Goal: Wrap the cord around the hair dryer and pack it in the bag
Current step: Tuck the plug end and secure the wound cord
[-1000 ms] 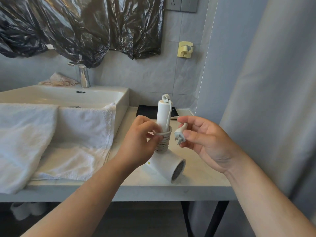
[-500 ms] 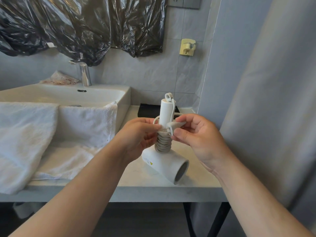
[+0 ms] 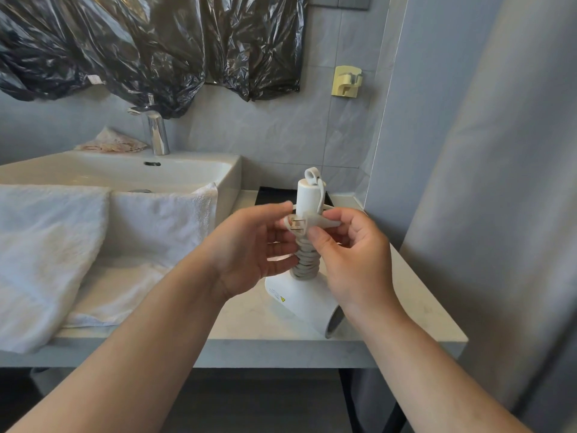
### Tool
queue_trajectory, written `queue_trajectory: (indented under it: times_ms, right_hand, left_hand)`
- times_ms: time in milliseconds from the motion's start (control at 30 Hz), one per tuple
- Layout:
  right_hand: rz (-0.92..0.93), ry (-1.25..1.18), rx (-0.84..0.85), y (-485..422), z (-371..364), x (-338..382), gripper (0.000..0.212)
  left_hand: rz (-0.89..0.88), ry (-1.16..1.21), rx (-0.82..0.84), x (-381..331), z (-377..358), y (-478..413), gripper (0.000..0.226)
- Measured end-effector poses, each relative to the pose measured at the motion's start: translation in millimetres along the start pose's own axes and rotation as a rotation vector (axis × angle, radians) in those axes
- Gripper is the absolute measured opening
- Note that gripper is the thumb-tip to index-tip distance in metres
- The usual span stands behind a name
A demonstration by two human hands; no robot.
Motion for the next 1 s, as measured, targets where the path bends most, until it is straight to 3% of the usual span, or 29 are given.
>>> queue_trajectory:
  times_ms: [100, 200, 400, 533, 600, 767, 1000]
  right_hand:
    - [0.016, 0.004, -0.032, 5.1, -2.1, 1.5, 0.022]
    - [0.051, -0.014, -0.098, 10.6, -3.6, 4.9, 0.024]
    - [0.201, 0.077, -0.158, 14.3, -4.6, 7.9, 0.037]
    - [0.389, 0.284, -0.177, 11.7, -4.3, 11.5, 0.028]
    - [0.428, 0.31, -0.183, 10.2, -4.2, 11.6, 0.027]
    - [0.359, 0.278, -0.107, 8.9, -5.2, 12.8, 0.027]
    - [0.309, 0.378, -0.017, 4.7, -9.1, 21.0, 0.032]
  left_hand:
    - [-0.042, -0.074, -0.004, 1.4, -2.5, -0.1, 0.027]
    - [-0.056, -0.075, -0.043, 1.8, -5.2, 1.2, 0.011]
    - [-0.025, -0.093, -0.089, 1.9, -5.9, 1.9, 0.014]
    - [-0.007, -0.105, -0.168, 0.6, -5.2, 2.0, 0.037]
    - [0.006, -0.112, -0.241, -1.1, -4.8, 2.7, 0.03]
    - [-0.032, -0.238, -0.369, -11.6, -1.6, 3.6, 0.014]
    - [0.0, -0.287, -0.332, -18.5, -3.9, 5.7, 0.01]
Point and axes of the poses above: each hand's wrist, its own y-axis away from the middle knuckle, its own z-axis out of the back of the hand, x = y × z, the point moved 3 cm from there along -y, towards the middle knuckle, and after that the axes turned 2 degrees about -z, right-handed, at the moved point
